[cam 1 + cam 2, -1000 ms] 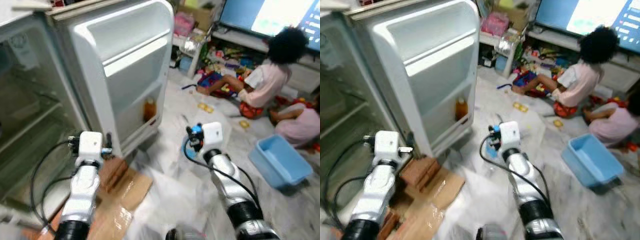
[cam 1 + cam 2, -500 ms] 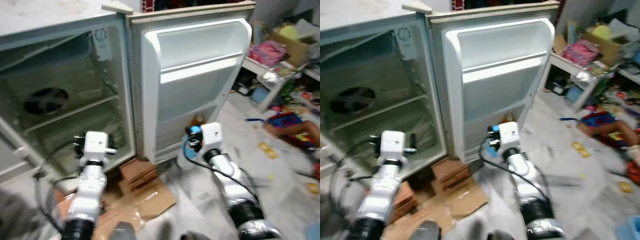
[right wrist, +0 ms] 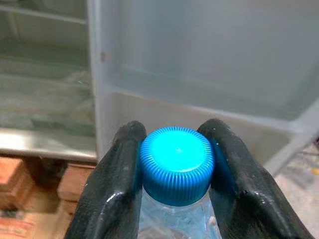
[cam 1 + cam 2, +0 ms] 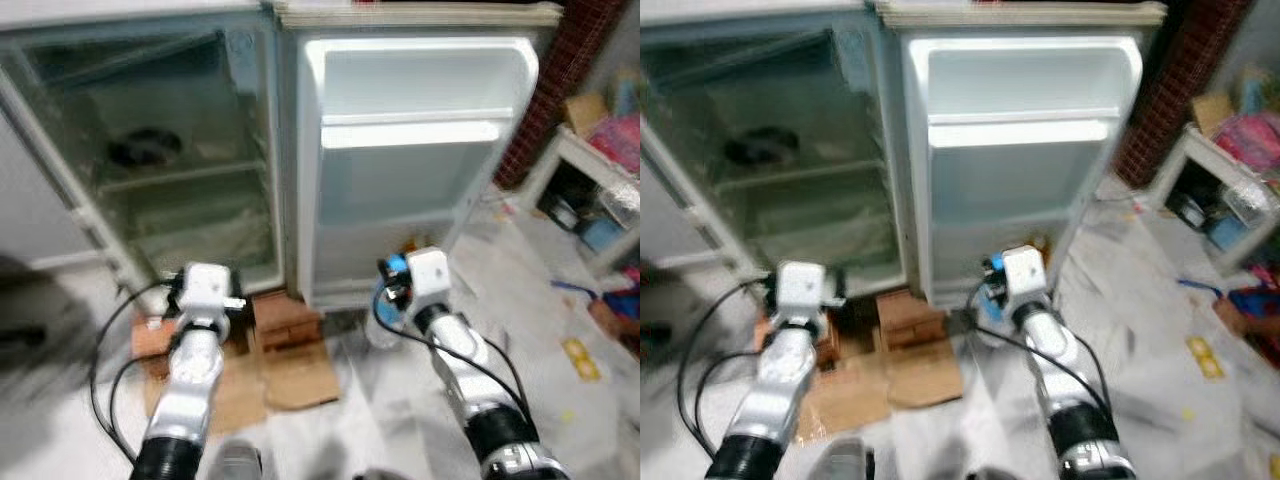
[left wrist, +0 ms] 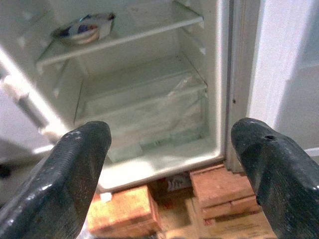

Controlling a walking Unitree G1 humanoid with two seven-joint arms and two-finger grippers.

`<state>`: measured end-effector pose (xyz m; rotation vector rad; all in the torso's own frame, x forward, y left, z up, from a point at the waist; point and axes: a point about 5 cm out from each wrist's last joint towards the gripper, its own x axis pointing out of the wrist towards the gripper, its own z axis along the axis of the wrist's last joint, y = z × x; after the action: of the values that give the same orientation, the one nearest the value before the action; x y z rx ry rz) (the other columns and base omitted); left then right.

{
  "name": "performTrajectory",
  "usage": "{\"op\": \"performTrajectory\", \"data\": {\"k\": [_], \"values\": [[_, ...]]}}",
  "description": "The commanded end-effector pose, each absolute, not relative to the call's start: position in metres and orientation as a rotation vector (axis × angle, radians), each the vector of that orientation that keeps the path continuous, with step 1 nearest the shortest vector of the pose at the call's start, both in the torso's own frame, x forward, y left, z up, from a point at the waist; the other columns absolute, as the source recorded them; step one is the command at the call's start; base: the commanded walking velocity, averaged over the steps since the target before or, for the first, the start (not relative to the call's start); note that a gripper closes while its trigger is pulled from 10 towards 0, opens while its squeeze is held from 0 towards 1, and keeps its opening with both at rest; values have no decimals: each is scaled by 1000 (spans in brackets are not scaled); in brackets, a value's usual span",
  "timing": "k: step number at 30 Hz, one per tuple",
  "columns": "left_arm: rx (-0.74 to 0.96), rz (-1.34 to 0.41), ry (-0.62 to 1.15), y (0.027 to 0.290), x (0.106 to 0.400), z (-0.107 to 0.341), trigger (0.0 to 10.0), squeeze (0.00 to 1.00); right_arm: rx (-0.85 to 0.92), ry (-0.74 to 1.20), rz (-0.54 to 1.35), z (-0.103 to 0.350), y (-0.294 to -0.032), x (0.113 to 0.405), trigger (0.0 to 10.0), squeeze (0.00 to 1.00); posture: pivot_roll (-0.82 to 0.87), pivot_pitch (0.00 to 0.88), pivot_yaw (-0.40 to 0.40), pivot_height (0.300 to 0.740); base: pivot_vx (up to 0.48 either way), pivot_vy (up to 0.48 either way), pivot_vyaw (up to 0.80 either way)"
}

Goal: Restocking fridge

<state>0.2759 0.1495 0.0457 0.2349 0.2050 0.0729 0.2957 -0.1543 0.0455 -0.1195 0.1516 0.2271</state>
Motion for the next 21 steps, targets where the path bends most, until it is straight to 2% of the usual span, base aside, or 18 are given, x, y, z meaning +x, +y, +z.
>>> {"op": "performTrajectory", "data": {"k": [1, 4, 7, 21], "values": [[233, 98, 210, 158, 276, 46, 10000, 0, -108, 99, 246, 57, -146, 302, 10000, 0, 50, 0, -55, 740, 0, -480, 794], [243, 104, 212, 160, 276, 46, 10000, 0, -106, 99, 247, 56, -146, 302, 10000, 0, 51, 0, -53, 740, 0, -480, 792], [212, 113, 194, 161, 276, 48, 10000, 0, -104, 100, 247, 56, -146, 302, 10000, 0, 52, 0, -52, 740, 0, 0, 567], [135, 104, 198, 177, 266, 48, 10000, 0, -24, 64, 159, 61, -155, 302, 10000, 0, 54, 0, -45, 740, 0, 0, 0]]}}
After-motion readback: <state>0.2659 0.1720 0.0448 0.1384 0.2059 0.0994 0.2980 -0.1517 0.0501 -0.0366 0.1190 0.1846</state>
